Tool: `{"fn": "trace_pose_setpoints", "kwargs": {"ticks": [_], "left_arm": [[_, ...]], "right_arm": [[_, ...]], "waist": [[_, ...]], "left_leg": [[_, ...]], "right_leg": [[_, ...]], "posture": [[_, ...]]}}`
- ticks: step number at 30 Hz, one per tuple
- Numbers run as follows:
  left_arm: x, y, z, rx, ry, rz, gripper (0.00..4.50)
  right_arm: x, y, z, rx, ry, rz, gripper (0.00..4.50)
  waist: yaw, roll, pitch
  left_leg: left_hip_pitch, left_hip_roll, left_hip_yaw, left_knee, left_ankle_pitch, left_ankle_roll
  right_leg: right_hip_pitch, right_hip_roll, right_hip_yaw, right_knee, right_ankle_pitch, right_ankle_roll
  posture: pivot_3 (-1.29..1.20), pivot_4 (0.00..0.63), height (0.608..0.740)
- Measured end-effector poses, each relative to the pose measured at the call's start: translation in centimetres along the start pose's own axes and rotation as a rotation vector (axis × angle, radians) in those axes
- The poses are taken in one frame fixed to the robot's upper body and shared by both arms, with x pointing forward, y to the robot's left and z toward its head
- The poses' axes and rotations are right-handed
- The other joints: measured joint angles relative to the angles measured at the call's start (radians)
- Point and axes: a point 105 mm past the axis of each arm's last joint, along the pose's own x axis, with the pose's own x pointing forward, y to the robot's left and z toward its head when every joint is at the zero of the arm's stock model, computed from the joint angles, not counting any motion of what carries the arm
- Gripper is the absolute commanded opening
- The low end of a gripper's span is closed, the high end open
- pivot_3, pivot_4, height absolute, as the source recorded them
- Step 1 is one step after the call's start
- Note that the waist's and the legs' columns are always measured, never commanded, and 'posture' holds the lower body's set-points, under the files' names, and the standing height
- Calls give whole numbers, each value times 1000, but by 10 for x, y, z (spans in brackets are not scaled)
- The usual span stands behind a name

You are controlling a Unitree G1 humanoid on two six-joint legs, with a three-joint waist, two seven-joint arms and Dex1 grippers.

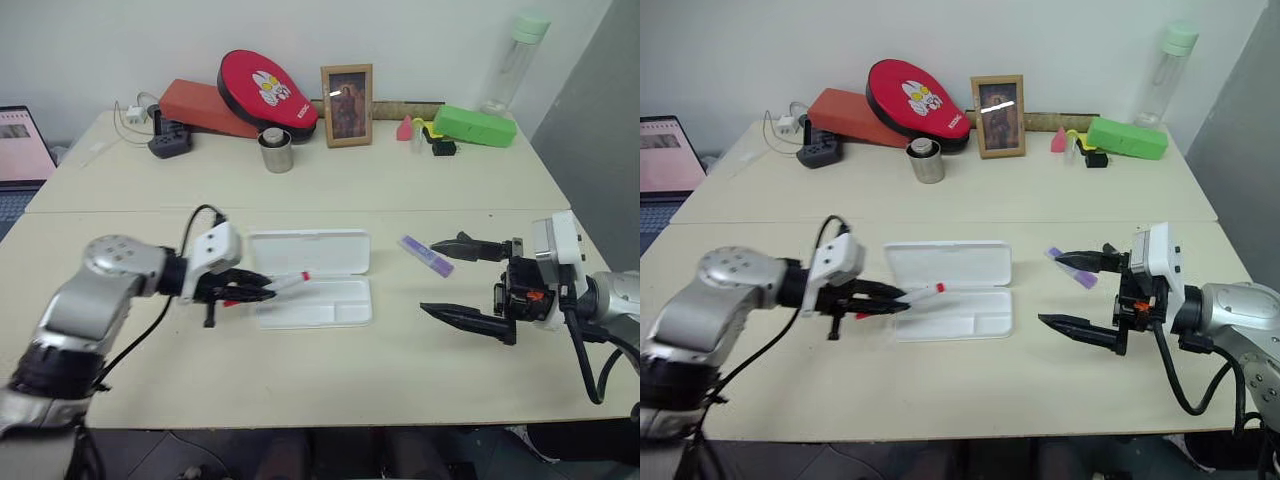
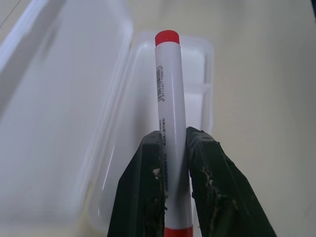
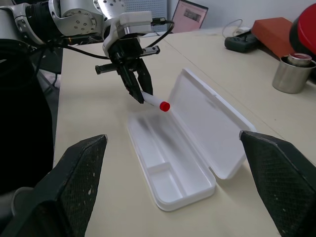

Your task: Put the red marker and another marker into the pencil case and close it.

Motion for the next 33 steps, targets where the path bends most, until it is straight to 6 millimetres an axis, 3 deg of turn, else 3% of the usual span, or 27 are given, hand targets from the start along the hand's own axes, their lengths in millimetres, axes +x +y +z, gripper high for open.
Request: {"fn": "trace_pose_setpoints", "kwargs": {"ticks": [4, 8, 25, 27, 33], "left_arm": [[26, 10, 5, 52, 5, -47, 410], [50, 15, -2, 85, 54, -82, 410], [63, 25, 3, 153, 95, -43, 410], [63, 24, 5, 156, 94, -39, 1118], [61, 18, 12, 172, 91, -42, 2419]], "right_arm": [[-4, -2, -13, 19, 43, -51, 4500], [-4, -1, -16, 17, 50, -81, 4500], [-2, 5, -16, 9, 52, -104, 4500], [-2, 4, -15, 6, 50, -103, 4500], [-1, 3, -11, -11, 38, -99, 4500]], "waist": [[0, 0, 0], [-4, -1, 1], [-3, -1, 1], [-3, -1, 1], [-4, -1, 1]], "left_leg": [[0, 0, 0, 0, 0, 0], [0, 0, 0, 1, 0, 0], [0, 0, -1, 1, 0, 0], [0, 0, -1, 1, 0, 0], [0, 0, -1, 1, 0, 0]], "right_leg": [[0, 1, 0, 0, 0, 0], [0, 1, 0, 1, 0, 0], [0, 1, 0, 0, 0, 0], [0, 1, 0, 0, 0, 0], [0, 1, 0, 1, 0, 0]], "posture": [[0, 150, 740], [0, 150, 740], [0, 150, 740], [0, 150, 740], [0, 150, 740]]}}
